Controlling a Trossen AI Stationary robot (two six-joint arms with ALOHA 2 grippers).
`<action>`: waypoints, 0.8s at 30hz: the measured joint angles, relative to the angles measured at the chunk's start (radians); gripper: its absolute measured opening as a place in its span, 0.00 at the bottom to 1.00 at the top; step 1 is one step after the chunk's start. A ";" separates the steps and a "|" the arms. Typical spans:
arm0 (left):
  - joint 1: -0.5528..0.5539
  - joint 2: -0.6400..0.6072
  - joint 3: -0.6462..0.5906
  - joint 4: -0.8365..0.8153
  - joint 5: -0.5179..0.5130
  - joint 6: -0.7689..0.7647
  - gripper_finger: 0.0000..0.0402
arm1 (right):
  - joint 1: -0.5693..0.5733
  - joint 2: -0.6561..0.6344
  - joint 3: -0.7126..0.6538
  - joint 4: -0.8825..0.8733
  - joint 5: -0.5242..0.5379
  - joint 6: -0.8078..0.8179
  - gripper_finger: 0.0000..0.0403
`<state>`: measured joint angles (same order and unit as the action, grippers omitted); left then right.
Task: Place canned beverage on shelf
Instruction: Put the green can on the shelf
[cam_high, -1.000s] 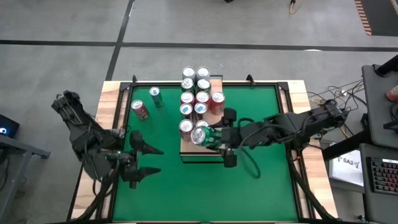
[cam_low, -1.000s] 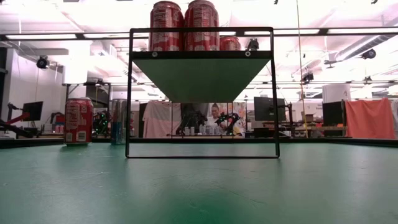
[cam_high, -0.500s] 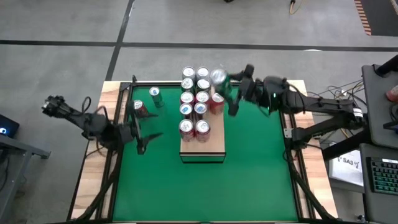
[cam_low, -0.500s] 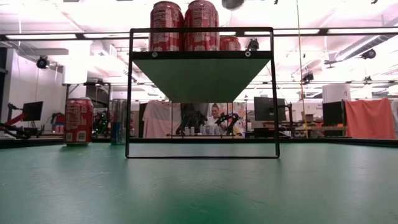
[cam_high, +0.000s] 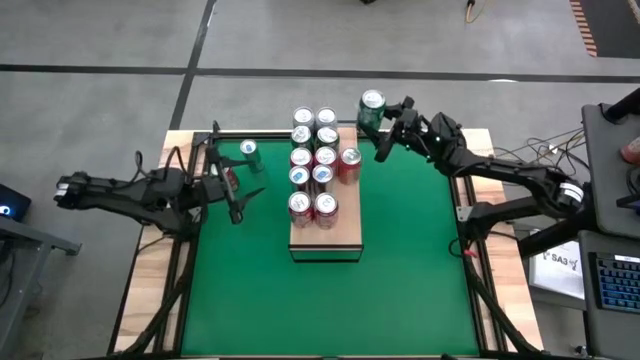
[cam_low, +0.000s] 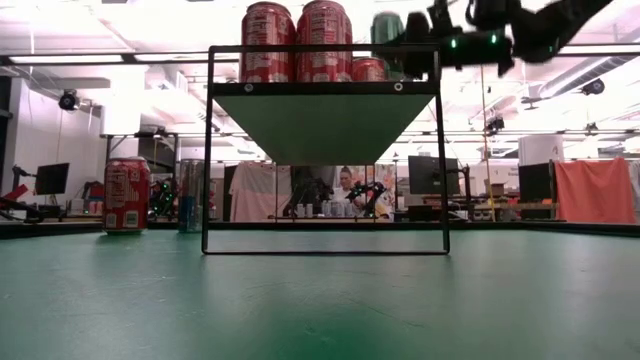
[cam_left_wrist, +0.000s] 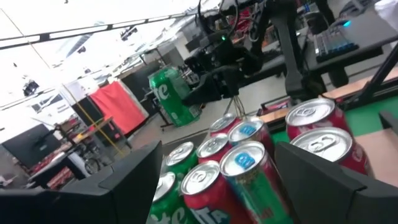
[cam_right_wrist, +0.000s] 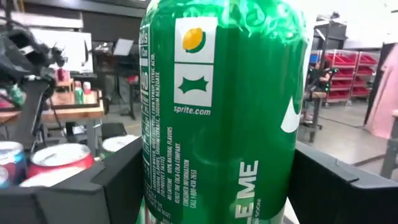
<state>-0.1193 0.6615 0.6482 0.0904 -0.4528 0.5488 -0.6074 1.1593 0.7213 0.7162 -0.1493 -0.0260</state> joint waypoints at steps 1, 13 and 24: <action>0.006 0.000 -0.003 0.000 0.001 0.003 0.73 | -0.006 0.014 -0.021 0.033 0.002 0.009 0.73; 0.089 0.001 -0.007 -0.003 0.001 0.064 0.73 | -0.008 0.207 -0.176 0.373 0.015 0.100 0.73; 0.089 -0.007 0.029 -0.007 0.054 -0.084 0.73 | 0.006 0.270 -0.179 0.485 -0.046 0.035 0.73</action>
<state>-0.0299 0.6543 0.6771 0.0837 -0.3988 0.4649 -0.6010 1.4292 0.5426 1.2015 -0.1950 0.0085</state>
